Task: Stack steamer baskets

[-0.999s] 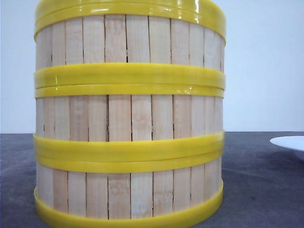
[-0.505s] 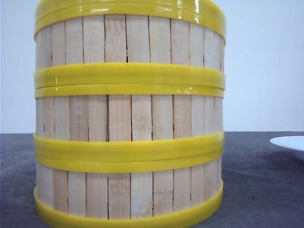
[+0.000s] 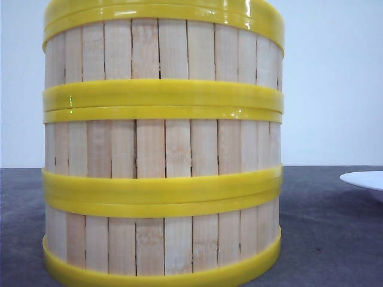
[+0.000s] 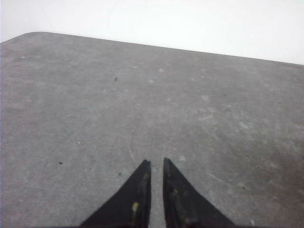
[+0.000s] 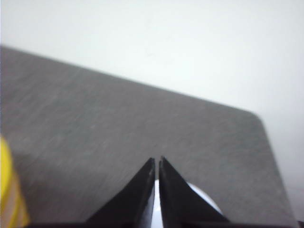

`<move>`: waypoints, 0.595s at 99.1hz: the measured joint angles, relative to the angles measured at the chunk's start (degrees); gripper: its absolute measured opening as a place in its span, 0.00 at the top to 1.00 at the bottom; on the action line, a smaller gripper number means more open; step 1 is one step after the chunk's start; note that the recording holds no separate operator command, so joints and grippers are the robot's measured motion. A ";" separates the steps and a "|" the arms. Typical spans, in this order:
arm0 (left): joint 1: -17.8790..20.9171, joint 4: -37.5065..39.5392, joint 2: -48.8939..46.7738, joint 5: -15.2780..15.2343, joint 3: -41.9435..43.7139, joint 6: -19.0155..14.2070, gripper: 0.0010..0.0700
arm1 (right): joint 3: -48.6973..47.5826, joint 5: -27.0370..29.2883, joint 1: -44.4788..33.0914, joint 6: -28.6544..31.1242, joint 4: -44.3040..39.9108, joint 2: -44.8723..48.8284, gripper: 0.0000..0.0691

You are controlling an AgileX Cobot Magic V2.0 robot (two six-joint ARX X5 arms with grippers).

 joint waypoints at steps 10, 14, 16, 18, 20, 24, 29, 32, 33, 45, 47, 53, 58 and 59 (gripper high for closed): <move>0.00 0.00 0.00 0.00 0.00 0.00 0.99 | 0.00 -5.55 -7.78 -3.63 4.39 -0.02 0.99; 0.00 0.00 0.00 0.02 0.00 0.00 0.99 | 0.00 -8.37 -11.41 -4.94 6.10 -0.02 0.99; 0.00 0.02 0.00 0.00 0.00 0.00 0.99 | 0.00 -9.79 -13.29 -5.57 6.88 -0.02 0.99; 0.00 0.02 0.02 0.00 0.00 0.00 0.99 | -0.02 -11.21 -15.13 -6.14 7.58 -0.02 0.99; 0.00 0.02 0.00 0.00 0.00 0.00 0.99 | -0.02 -12.72 -17.03 -6.67 8.28 -0.02 0.99; 0.00 0.00 0.00 0.00 0.00 0.00 0.99 | -0.04 -15.87 -20.94 -7.58 9.44 -0.02 0.99; 0.00 0.00 0.00 0.00 0.00 0.00 0.99 | -0.31 -19.61 -25.64 -8.31 10.73 -0.02 0.99; 0.00 0.00 0.00 0.00 0.00 0.00 0.99 | -0.66 -21.88 -28.35 -8.72 11.52 -0.11 0.99; 0.00 0.02 0.00 0.00 0.00 0.00 0.99 | -0.81 -22.58 -29.22 -8.79 11.78 -0.13 0.99; 0.00 0.02 0.00 0.00 0.00 0.00 0.99 | -4.22 -29.51 -37.66 -9.25 15.63 -1.03 0.99; 0.00 0.02 0.00 0.02 0.00 0.00 0.99 | -5.09 -30.36 -38.53 -9.25 16.33 -1.29 0.99; 0.00 0.00 0.00 0.02 0.00 0.00 0.99 | -8.28 -32.26 -40.54 -9.35 18.64 -2.56 0.99; 0.00 0.02 0.00 0.02 0.00 0.00 0.99 | -11.96 -33.31 -41.64 -9.46 21.11 -4.22 0.99; 0.00 0.02 0.00 0.00 0.00 0.00 0.99 | -12.70 -33.46 -41.79 -9.46 21.62 -4.59 0.99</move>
